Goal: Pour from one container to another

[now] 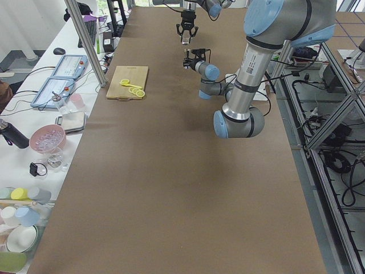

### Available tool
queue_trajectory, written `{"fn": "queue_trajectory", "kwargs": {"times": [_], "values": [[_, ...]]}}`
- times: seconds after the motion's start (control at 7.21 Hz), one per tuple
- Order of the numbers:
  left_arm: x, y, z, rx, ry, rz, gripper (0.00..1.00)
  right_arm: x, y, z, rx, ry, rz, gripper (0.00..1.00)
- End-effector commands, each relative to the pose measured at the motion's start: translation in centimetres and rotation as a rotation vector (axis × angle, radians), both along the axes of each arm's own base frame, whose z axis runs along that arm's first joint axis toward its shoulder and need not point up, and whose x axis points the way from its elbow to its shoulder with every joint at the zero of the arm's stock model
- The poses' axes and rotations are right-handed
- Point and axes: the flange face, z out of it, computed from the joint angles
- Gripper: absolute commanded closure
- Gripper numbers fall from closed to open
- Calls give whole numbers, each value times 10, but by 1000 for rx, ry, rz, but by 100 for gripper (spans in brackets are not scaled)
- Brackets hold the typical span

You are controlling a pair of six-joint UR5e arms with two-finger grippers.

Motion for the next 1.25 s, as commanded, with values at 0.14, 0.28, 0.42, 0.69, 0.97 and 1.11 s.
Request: {"fn": "queue_trajectory", "kwargs": {"times": [0.14,0.28,0.42,0.69,0.97,1.11], "values": [[0,-1,1,0,-1,-1,100,-5,6,0,17,31,-21,100],[0,-1,1,0,-1,-1,100,-7,5,-3,16,43,-24,100],[0,0,0,0,0,0,100,-9,6,-5,15,49,-29,100],[0,0,0,0,0,0,100,-13,6,-6,19,77,-45,100],[0,0,-1,0,1,0,100,-15,5,-4,16,95,-52,100],[0,0,-1,0,1,0,100,-16,5,-2,9,108,-53,100]]}}
